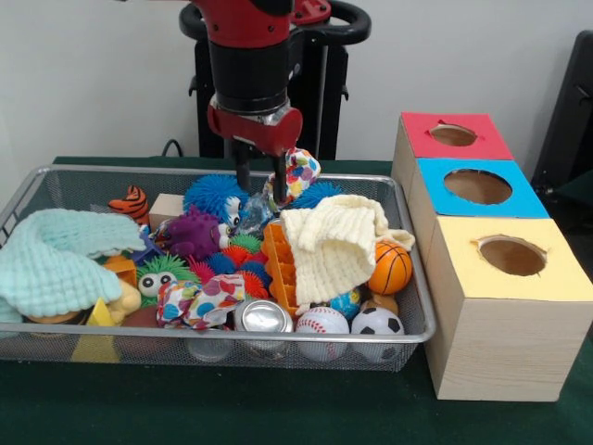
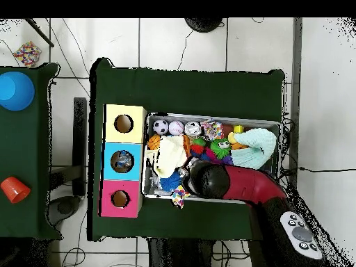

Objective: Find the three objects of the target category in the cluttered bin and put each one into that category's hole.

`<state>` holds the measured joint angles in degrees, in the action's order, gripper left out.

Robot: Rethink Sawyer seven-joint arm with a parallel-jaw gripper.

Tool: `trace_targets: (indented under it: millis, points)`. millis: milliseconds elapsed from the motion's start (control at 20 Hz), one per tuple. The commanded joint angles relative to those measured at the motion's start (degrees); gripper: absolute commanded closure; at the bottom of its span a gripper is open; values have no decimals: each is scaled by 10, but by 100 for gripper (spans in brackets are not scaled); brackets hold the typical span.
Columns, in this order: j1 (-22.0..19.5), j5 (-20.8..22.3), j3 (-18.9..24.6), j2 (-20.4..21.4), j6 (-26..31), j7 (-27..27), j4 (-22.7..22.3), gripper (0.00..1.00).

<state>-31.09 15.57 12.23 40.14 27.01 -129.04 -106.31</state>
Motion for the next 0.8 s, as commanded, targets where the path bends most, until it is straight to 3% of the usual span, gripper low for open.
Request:
trace_targets:
  millis: [50,800]
  points:
    - [-10,0,2,-63,1,-16,34,0]
    - [20,38,-32,-102,87,41,108,0]
